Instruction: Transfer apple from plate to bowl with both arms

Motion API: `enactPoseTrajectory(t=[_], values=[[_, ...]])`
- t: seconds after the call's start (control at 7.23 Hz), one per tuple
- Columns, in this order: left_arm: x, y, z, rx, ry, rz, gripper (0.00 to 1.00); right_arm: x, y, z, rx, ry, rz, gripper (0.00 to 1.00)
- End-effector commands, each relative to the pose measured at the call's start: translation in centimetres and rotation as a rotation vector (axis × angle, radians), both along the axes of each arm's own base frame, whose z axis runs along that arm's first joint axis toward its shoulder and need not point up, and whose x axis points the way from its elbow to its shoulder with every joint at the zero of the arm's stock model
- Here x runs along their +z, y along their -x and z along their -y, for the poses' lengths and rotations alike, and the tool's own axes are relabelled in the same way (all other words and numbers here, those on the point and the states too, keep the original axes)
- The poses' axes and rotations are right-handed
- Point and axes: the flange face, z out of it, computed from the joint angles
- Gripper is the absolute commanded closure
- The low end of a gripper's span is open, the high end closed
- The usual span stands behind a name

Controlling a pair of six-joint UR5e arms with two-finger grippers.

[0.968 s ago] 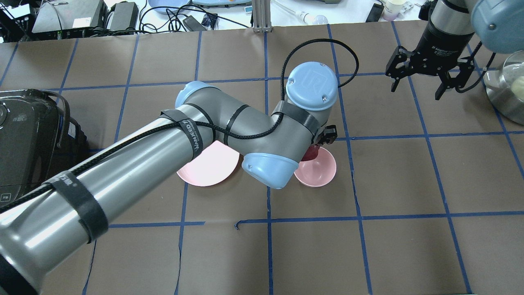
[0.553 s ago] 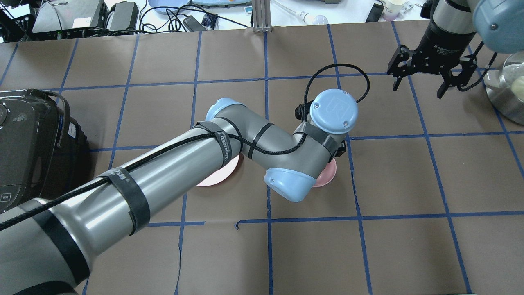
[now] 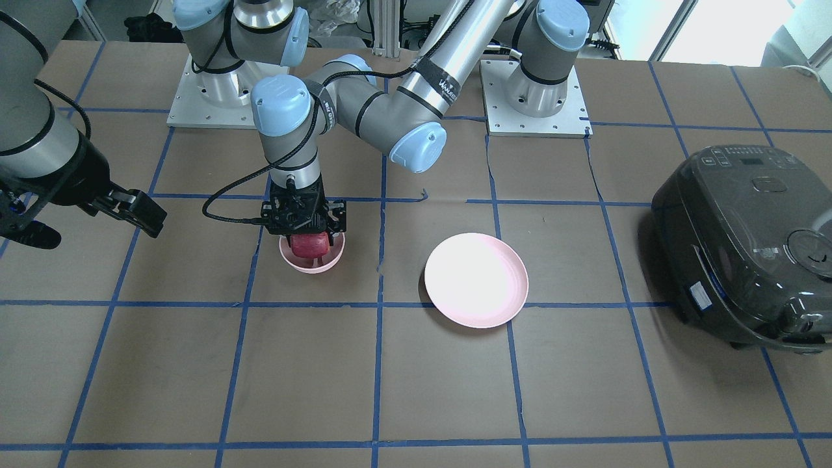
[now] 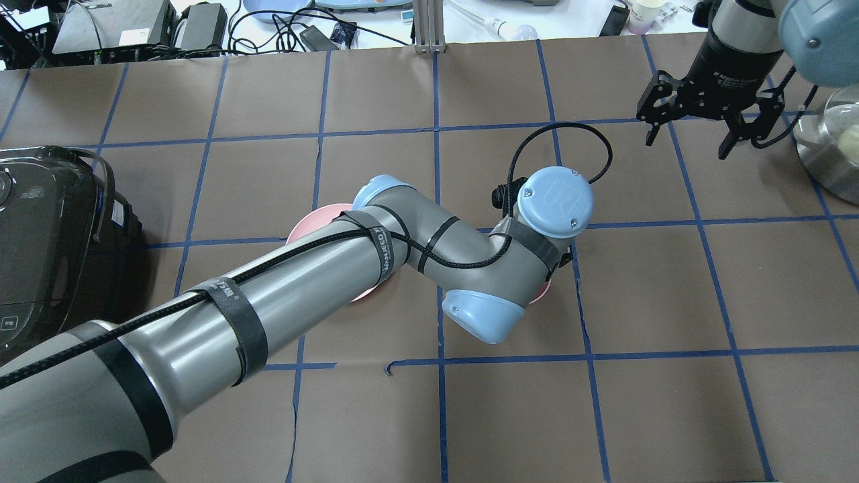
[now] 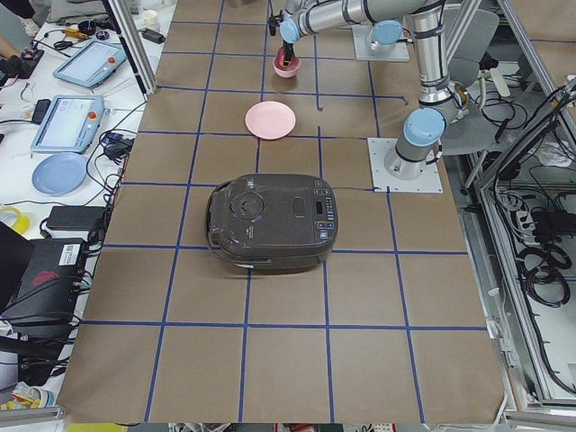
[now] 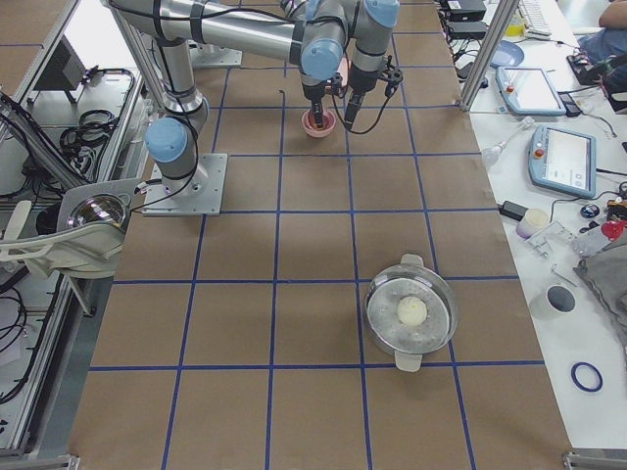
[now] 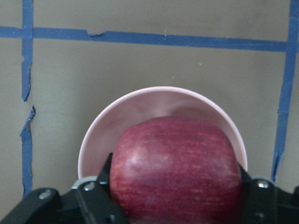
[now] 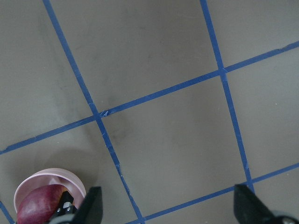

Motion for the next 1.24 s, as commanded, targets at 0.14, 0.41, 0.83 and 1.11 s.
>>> enactPoseTrajectory(t=[0.14, 0.41, 0.83, 1.11], values=[[-0.1, 0.1, -0.1, 0.01, -0.008, -0.008, 0.0, 0.3, 0.4, -0.3, -0.001, -0.012, -0.047, 0.0], [2.0, -0.3, 0.1, -0.001, 0.017, -0.026, 0.0, 0.3, 0.5, -0.2, 0.001, -0.007, -0.053, 0.0], [7.6, -6.4, 2.3, -0.008, -0.049, 0.0, 0.0, 1.0, 0.1, -0.2, 0.005, 0.008, -0.048, 0.0], [12.9, -13.6, 5.3, -0.011, -0.057, 0.012, 0.0, 2.5, -4.3, -1.4, 0.079, 0.039, -0.031, 0.0]])
